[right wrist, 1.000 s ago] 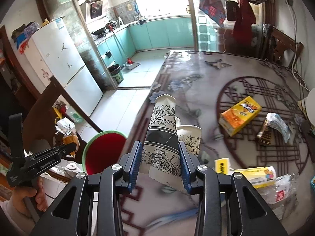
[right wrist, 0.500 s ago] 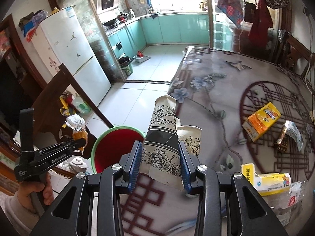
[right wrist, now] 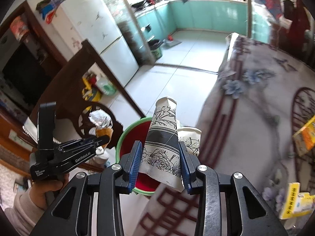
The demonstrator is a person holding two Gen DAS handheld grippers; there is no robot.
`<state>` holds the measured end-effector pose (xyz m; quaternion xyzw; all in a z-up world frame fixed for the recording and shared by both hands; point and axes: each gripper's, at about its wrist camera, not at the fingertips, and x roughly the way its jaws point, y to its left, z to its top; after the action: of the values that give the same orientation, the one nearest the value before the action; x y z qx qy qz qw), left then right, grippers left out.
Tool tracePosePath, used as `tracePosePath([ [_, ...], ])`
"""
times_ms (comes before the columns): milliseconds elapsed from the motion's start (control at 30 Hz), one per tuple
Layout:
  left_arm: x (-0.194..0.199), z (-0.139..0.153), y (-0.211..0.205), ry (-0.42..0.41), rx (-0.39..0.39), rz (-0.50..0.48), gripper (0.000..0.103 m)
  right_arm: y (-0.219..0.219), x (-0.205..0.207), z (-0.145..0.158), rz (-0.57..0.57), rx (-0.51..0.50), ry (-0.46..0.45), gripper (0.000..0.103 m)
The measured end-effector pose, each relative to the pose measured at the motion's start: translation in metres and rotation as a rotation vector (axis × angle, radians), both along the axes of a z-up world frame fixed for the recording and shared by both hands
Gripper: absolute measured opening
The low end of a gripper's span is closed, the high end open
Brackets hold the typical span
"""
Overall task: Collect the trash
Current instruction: 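Carry the white wrapper over the red bucket and open the left tool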
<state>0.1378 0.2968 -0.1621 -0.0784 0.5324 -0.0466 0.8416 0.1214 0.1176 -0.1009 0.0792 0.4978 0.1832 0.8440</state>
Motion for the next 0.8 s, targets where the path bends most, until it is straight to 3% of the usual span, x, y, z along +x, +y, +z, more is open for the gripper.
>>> tracePosePath([
  [333,0.004,-0.014,0.016,0.052,-0.034,0.017,0.012,0.037,0.015,-0.024,0.078,-0.019,0.043,0.034],
  [467,0.005,-0.015,0.011,0.053,-0.036,-0.016,0.030,0.034,0.015,-0.021,0.068,-0.021,0.043,0.034],
  [533,0.004,-0.014,0.008,0.044,-0.036,-0.028,0.042,0.030,0.012,-0.020,0.060,-0.022,0.042,0.034],
  [567,0.003,-0.013,0.006,0.041,-0.037,-0.028,0.056,0.029,0.012,-0.018,0.055,-0.023,0.040,0.034],
  [600,0.003,-0.013,0.006,0.037,-0.042,-0.028,0.062,0.027,0.010,-0.016,0.050,-0.023,0.037,0.035],
  [800,0.003,-0.008,-0.003,0.025,-0.045,-0.050,0.062,0.012,-0.004,-0.002,0.016,-0.031,0.012,0.038],
])
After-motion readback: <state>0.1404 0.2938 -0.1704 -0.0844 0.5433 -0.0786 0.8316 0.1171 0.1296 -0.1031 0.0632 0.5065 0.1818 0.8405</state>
